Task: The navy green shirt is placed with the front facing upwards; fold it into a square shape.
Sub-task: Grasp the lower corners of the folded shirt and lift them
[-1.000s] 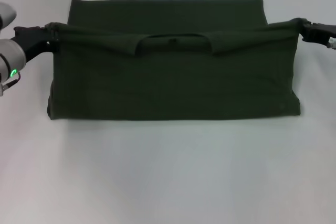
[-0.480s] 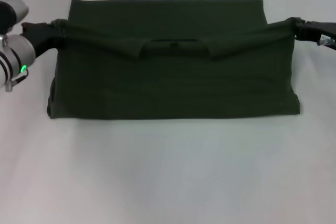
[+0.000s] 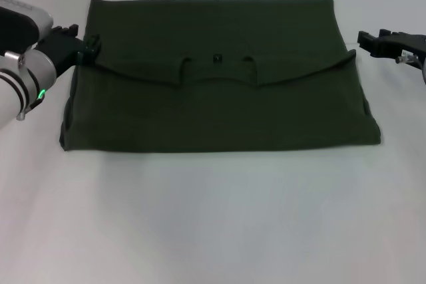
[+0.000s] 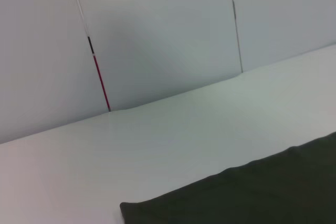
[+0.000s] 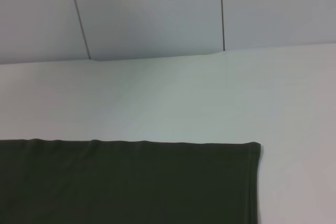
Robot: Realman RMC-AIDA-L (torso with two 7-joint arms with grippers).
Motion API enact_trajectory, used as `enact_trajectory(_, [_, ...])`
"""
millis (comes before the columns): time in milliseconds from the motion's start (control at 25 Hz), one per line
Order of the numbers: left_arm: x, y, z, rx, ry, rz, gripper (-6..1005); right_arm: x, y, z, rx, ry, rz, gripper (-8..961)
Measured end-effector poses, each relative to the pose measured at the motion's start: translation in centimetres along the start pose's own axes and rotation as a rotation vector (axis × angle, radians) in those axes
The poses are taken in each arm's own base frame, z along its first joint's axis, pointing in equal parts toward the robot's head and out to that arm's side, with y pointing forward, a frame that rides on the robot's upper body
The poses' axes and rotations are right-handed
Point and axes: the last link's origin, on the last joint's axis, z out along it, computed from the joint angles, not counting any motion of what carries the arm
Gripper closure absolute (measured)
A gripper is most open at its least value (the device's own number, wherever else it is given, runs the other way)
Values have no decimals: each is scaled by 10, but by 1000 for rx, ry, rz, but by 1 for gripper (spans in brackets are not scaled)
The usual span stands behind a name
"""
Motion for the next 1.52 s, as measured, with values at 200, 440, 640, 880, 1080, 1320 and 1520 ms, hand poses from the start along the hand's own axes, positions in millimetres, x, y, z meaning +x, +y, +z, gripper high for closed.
enact_trajectory(200, [3,-7,0,37,19,-62,608,1,1,-1,-9,5,19,447])
enact_trajectory(440, [2,-36,-6,89,30,-318,283,3,4,-7,-55,-5,15,312])
enact_trajectory(640, [-6,-49,-16,15,-18,-493,287,9,3,-22,-127,-42,43,222])
enact_trajectory(880, [-17,-48,-49,-222,-88,-501,294,21,-1,-46,-218,-71,71,221])
enact_trajectory(1080, [-32,-45,-76,-354,-175,-413,307,32,-1,-59,-266,-77,89,221])
enact_trajectory(1320, [-50,-45,-91,-391,-285,-322,323,41,0,-68,-300,-82,110,227])
enact_trajectory(1520, [-53,-44,-89,-384,-317,-293,337,45,3,-70,-320,-79,117,231])
